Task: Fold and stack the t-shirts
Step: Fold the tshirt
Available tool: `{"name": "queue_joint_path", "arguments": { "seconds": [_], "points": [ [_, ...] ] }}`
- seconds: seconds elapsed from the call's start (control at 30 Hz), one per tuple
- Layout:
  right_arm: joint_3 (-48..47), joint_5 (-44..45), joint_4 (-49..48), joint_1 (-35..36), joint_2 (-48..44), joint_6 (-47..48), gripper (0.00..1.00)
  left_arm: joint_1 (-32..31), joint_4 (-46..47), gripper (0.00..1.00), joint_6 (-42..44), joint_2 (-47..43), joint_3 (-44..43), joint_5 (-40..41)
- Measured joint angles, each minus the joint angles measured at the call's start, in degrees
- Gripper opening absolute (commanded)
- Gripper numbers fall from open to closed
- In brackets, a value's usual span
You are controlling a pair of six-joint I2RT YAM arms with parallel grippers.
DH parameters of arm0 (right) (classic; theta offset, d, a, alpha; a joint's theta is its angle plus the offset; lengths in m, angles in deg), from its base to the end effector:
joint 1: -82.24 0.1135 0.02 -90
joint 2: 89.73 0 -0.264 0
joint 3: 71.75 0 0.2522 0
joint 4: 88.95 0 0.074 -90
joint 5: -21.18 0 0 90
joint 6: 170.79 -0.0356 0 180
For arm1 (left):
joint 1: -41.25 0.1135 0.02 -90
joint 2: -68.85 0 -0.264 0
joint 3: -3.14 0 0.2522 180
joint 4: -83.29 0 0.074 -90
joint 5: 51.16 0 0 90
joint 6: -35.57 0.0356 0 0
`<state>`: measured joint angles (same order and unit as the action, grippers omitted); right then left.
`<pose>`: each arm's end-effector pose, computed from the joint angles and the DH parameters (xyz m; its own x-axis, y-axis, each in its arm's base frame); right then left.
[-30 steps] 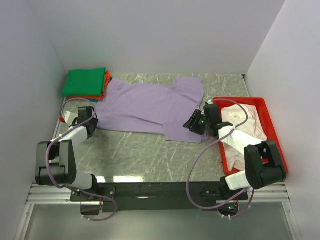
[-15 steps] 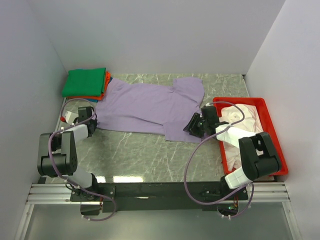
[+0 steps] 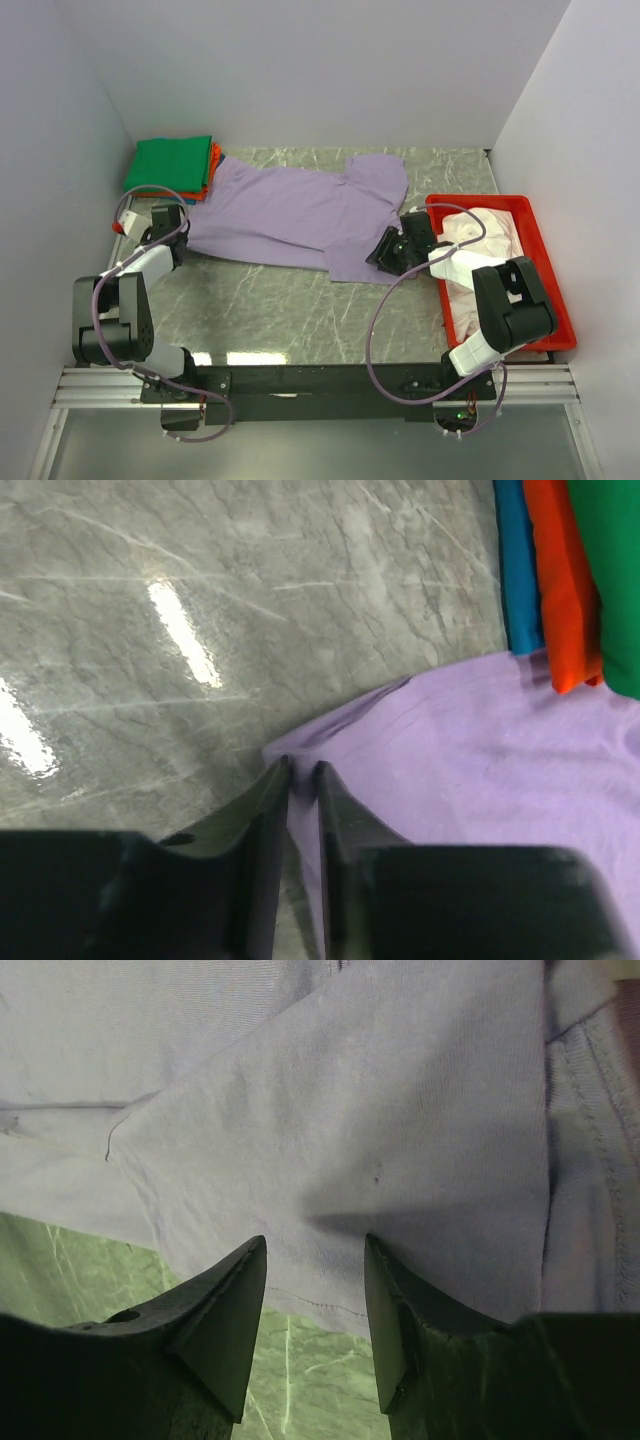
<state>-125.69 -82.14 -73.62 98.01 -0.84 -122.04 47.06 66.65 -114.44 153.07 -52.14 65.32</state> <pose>0.2778 0.0870 0.1494 -0.8243 0.4339 -0.3636 0.1827 0.8118 0.5546 0.2851 0.0450 0.1785 -0.0078 -0.7800 -0.6257 -0.8159 0.3667 -0.4470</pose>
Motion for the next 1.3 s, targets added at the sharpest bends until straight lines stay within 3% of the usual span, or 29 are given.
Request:
{"name": "queue_joint_path", "arguments": {
  "seconds": [0.07,0.23,0.4,0.93,1.13,1.3],
  "points": [
    [0.0,0.0,0.0,0.0,0.0,0.0,0.51,0.0,-0.1,0.37,0.6,0.0,0.0,0.5],
    [0.0,0.3,0.1,0.0,-0.1,0.0,0.51,0.1,-0.2,0.44,0.6,0.0,0.1,1.6],
    [0.1,0.8,1.1,-0.1,-1.0,0.0,0.53,0.1,-0.5,0.58,0.3,-0.3,0.3,1.5],
    [7.5,6.3,7.3,-3.7,-17.9,-0.1,0.55,-0.2,1.0,0.6,-1.2,-9.7,5.3,-9.4],
    [12.4,9.2,10.3,-3.7,-25.0,-1.3,0.53,-2.8,2.8,0.61,-1.2,-12.1,6.4,-12.6],
    [14.5,9.7,11.0,-3.7,-25.2,-2.4,0.51,-5.8,3.5,0.61,-1.8,-13.5,7.9,-14.7]
  ]
}}
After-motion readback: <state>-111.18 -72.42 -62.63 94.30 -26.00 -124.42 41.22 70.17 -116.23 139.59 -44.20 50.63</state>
